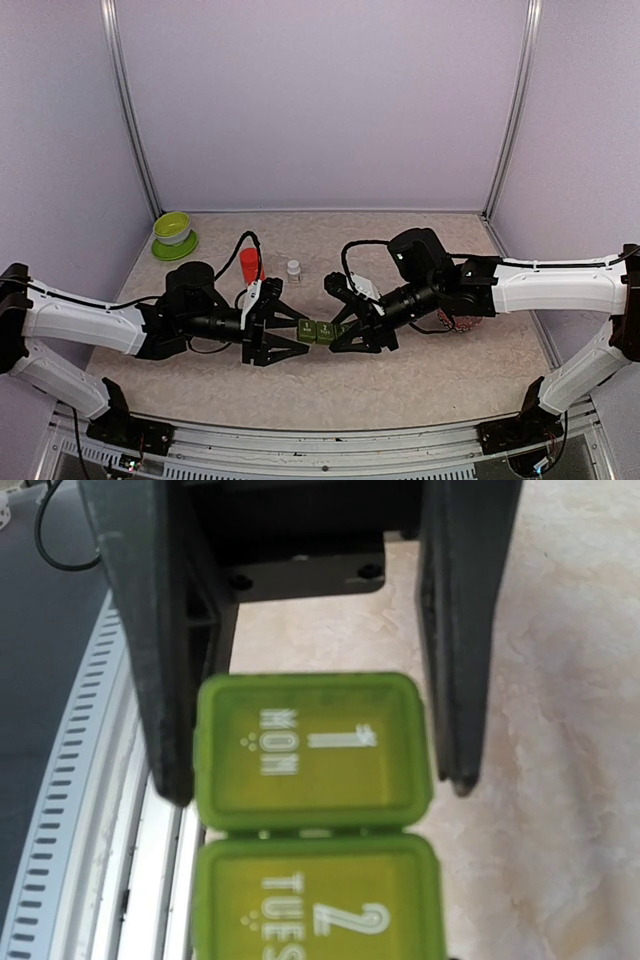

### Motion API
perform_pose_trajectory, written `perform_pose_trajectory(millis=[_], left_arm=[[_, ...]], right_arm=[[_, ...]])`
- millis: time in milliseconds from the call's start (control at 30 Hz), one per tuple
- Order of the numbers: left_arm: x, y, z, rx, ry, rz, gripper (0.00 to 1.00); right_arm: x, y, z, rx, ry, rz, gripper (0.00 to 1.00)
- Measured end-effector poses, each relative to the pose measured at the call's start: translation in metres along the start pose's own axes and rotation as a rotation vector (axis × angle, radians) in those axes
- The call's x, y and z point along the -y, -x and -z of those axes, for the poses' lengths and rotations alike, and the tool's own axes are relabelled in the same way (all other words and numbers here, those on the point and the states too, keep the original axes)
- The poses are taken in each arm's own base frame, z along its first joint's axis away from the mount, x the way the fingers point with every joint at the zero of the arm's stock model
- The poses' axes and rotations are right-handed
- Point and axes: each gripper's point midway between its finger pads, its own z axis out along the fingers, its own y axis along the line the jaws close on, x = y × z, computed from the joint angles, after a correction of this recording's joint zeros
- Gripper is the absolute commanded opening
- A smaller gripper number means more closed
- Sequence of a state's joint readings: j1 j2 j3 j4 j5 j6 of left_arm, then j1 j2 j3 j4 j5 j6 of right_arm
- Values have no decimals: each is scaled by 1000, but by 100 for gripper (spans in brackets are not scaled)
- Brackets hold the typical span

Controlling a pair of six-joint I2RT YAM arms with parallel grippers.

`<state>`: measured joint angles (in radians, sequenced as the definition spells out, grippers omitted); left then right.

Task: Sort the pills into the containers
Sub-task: Open the lid of the pill container.

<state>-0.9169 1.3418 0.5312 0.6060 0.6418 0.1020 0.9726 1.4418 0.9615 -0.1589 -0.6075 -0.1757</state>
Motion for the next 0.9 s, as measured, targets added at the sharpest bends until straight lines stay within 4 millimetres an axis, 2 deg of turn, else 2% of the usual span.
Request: perform_pose_trajectory(millis=[200,767,900], left_arm=[[0,1,0,2,3,-2,66],[-1,3,0,12,6,-9,61],[-1,3,0,11,5,-9,57]], right_arm=[[0,0,0,-1,3,7,33],[1,-6,-4,-15,6,-1,33],[1,-6,-4,-15,6,-1,33]])
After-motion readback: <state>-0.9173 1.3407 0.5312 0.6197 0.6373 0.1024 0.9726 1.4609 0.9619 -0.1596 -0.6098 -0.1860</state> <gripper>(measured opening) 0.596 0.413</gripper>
